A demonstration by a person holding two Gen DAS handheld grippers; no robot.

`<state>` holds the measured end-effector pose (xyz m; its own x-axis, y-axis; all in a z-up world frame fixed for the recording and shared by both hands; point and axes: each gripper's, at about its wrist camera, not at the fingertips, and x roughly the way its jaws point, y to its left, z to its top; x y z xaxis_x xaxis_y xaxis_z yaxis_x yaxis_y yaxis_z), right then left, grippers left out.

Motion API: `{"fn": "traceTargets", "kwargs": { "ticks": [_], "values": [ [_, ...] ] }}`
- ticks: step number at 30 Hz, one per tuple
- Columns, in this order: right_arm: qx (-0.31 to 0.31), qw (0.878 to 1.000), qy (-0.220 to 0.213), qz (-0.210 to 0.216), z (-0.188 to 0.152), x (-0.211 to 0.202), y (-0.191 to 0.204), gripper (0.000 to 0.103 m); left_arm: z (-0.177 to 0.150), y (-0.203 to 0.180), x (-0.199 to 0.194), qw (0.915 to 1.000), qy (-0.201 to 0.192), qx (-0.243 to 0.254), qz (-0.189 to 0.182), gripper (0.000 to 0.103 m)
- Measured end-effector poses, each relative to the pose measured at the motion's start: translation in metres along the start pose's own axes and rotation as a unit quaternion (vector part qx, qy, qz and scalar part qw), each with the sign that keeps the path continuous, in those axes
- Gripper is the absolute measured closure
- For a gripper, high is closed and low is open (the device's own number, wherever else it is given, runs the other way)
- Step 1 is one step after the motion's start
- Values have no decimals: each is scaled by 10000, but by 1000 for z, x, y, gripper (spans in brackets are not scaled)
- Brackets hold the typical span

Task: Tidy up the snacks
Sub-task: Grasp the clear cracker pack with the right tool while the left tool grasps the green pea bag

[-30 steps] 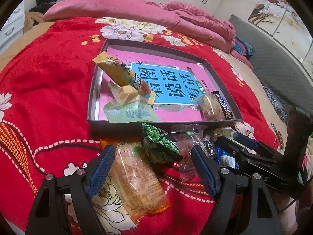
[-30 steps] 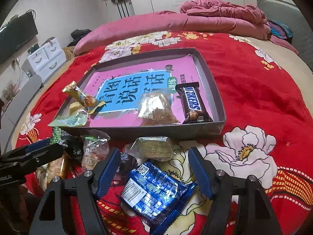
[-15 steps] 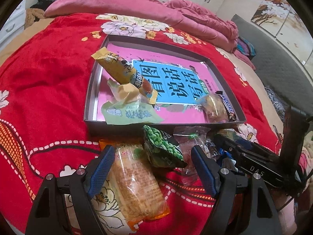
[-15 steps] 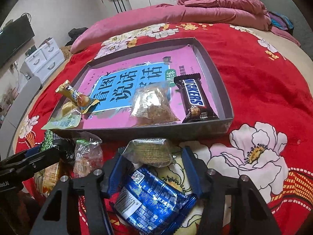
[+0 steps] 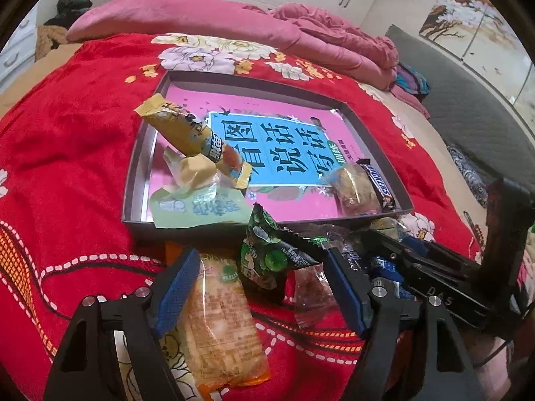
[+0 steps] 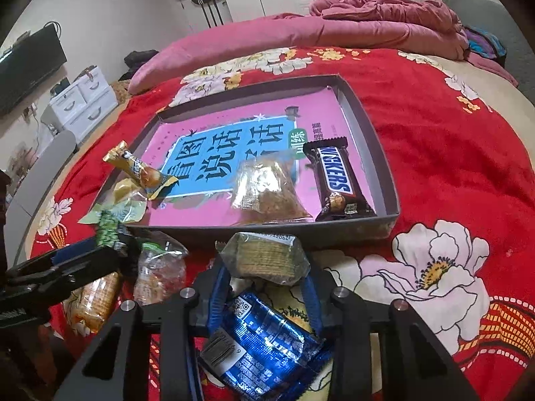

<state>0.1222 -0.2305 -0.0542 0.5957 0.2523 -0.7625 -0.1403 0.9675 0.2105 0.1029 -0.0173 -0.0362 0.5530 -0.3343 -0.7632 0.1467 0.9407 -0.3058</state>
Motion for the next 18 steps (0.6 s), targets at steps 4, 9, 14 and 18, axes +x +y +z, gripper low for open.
{"fn": "traceTargets", "kwargs": {
  "ticks": [4,9,14,18],
  "values": [
    [165,9998,23,69,-1,-1,-6,63,3,4,0,9999,-47,-127,-31,25],
    [199,9998,11,63,-1,-2,-7,63,6,6,2,9998,-67,-150,-69,32],
    [197,9998,21,71,-1,-2,-7,63,5,2,9,9999,75,-65,-118,52],
    [209,9997,27,74,-1,-1,-7,63,5,0,12,9998,153,-20,-135,55]
  ]
}}
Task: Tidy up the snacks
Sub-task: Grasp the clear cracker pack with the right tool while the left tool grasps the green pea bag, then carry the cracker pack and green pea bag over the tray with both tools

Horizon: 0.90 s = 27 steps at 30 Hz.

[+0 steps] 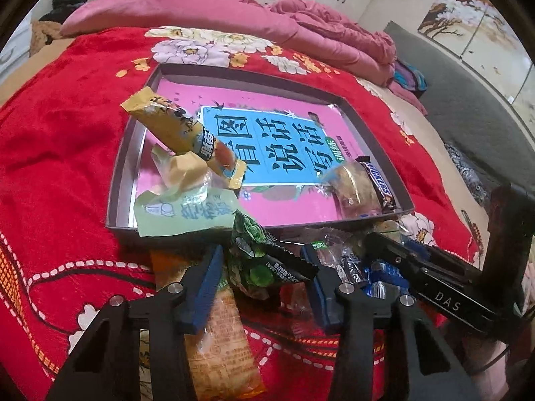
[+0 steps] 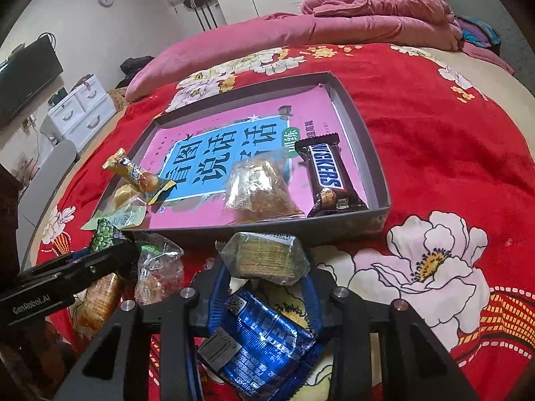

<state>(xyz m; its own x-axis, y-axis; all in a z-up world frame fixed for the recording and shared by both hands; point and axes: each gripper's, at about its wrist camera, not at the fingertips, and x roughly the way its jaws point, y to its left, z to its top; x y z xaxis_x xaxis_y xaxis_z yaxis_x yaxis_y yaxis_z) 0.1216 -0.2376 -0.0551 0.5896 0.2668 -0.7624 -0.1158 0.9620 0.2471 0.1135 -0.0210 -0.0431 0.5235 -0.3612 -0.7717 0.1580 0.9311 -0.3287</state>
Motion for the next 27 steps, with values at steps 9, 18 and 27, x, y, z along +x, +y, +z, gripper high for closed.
{"fn": "traceTargets", "kwargs": {
  "ticks": [9,18,27],
  "values": [
    [-22,9999,-164,52,1,-8,3,63,1,-1,-3,9999,-25,22,-110,64],
    [-79,9979,-593,252,6,-31,4,63,5,-1,-34,9981,-598,69,-142,64],
    [6,9965,-811,224,9,-40,-2,63,13,21,-60,9931,-1130,-280,-143,64]
  ]
}}
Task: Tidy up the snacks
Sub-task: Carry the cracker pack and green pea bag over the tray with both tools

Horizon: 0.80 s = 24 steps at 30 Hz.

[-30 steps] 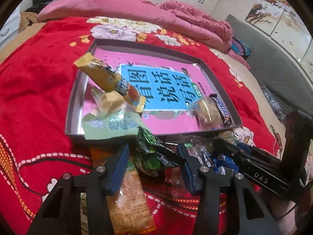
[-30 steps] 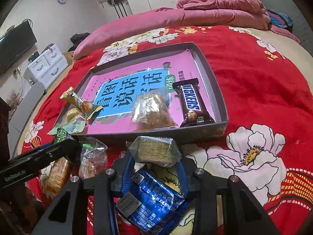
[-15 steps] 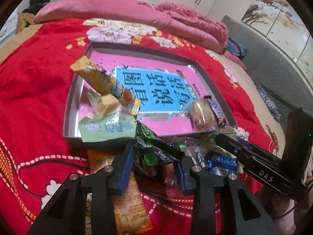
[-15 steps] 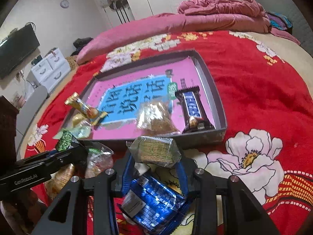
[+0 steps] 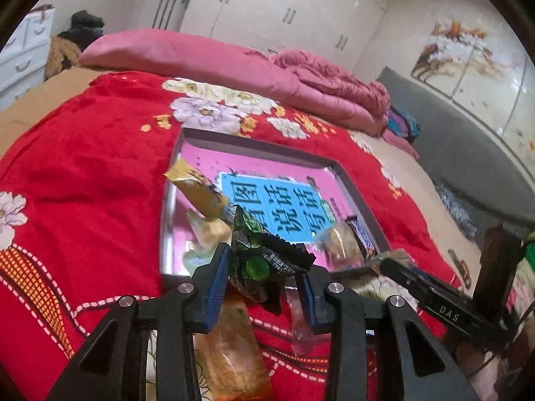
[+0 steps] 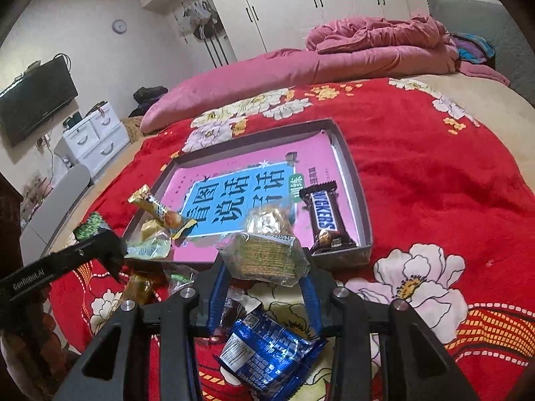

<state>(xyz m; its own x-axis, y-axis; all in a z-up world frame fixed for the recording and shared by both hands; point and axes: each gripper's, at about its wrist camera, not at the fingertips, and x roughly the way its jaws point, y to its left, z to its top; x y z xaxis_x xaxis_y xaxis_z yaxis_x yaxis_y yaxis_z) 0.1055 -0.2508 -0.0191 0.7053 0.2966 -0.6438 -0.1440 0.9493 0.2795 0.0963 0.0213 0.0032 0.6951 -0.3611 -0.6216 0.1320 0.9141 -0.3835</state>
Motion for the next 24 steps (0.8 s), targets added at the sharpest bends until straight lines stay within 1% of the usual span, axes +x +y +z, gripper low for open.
{"fn": "traceTargets", "kwargs": {
  "ticks": [3,8,14,24],
  "values": [
    [36,10000,-45,-4,1,-2,-2,63,4,11,-5,9996,-97,-249,-90,64],
    [21,9999,-136,-57,5,-3,-4,63,9,17,-6,9989,-257,-387,-96,64],
    [113,9996,-214,-117,9,-3,-10,63,13,11,-1,9989,-330,-296,-135,64],
    [283,9992,-210,-208,14,4,-20,63,16,-2,23,9995,-157,-174,-205,64]
  ]
}}
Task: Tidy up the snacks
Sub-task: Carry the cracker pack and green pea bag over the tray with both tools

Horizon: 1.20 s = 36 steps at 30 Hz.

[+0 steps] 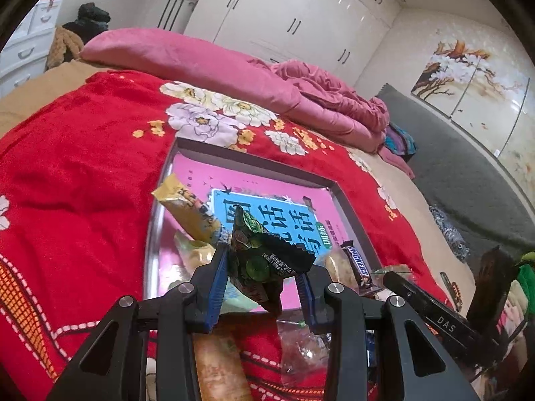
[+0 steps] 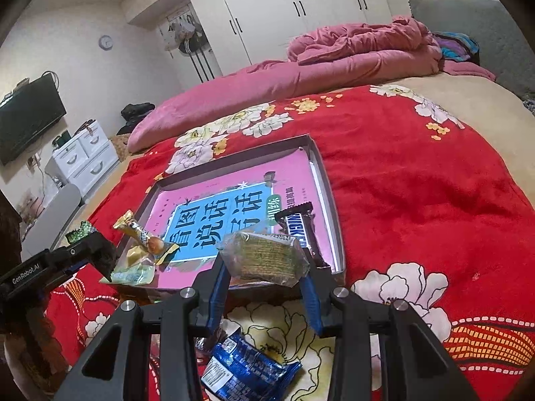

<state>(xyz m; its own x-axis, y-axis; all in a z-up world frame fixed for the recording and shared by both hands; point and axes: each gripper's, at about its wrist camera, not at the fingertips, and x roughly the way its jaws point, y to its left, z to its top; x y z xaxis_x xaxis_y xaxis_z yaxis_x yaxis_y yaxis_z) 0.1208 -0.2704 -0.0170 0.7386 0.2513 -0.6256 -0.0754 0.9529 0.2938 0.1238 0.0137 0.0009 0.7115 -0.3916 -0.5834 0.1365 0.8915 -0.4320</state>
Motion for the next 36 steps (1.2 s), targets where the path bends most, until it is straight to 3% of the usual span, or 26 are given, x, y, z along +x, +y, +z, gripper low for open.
{"fn": "traceTargets", "kwargs": {
  "ticks": [17,36],
  "values": [
    [69,9998,27,-171,6,12,-7,63,0,-11,32,9991,347,181,-167,64],
    [59,9996,106,-265,10,27,-6,63,-3,-3,55,9977,665,109,16,64]
  ]
}}
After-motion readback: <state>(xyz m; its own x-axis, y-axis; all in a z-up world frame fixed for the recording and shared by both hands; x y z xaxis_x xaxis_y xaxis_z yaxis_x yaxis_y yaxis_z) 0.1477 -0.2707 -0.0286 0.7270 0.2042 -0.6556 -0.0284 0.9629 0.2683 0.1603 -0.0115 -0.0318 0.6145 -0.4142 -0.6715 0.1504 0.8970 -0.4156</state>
